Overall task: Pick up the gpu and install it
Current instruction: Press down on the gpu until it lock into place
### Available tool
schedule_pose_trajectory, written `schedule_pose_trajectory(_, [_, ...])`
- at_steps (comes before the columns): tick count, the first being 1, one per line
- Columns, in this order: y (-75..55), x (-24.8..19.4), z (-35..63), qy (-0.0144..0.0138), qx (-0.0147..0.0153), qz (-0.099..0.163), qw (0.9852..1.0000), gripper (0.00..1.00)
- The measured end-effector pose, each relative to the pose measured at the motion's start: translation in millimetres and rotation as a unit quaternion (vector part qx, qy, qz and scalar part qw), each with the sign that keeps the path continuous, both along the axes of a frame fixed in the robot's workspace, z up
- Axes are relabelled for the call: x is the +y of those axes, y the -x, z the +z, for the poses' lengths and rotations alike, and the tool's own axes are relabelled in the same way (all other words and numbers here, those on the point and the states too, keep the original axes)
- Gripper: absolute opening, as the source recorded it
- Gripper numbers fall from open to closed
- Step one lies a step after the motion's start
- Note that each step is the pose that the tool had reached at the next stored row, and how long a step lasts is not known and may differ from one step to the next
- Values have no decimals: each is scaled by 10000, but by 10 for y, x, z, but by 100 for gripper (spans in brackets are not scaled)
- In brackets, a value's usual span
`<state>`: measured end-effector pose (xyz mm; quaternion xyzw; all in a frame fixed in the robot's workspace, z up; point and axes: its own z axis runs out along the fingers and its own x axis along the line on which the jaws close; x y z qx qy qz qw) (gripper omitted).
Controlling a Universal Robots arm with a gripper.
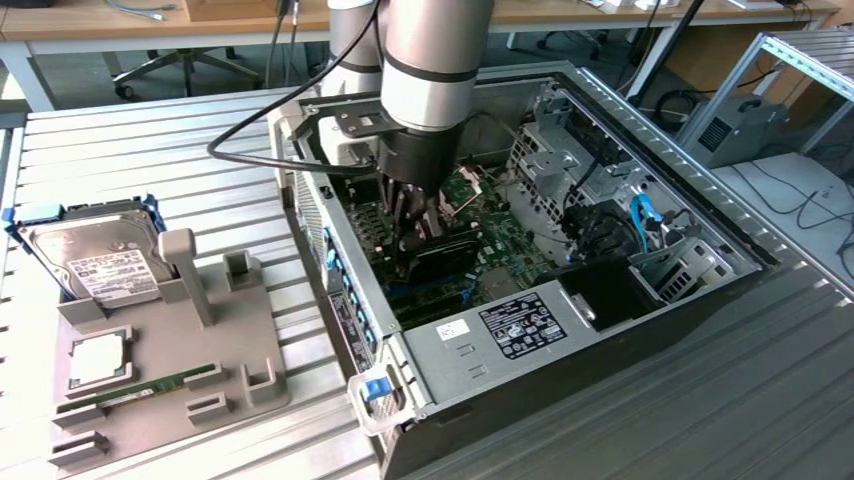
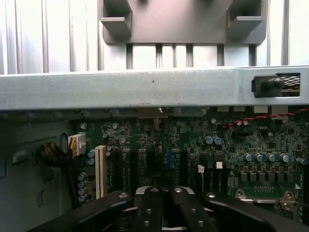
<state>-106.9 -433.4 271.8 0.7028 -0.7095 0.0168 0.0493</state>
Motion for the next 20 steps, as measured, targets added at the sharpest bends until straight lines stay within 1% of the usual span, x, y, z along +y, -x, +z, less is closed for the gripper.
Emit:
schedule_pose_trajectory(2, [-1,0,-24,-7,-4,0,10000,11])
schedule_pose_trajectory(5, [0,-1,-26,1,0,0,10000,11])
schedule_pose_trajectory(7, [-1,-1,-26,-2,-2,0,10000,11])
schedule_pose_trajectory(9, [-1,1,15,-8,-8,0,10000,11])
schedule_pose_trajectory(11, [-1,0,109,1,-3,0,10000,11])
schedule_pose_trajectory(13, [-1,-1,160,0,-4,0,10000,11])
schedule_pose_trajectory(18, [-31,-2,211,1,0,0,10000,11])
schedule_pose_trajectory(19, [-51,-2,214,0,5,-1,10000,11])
schedule_pose_trajectory(20, [-82,-3,217,0,16,0,10000,11])
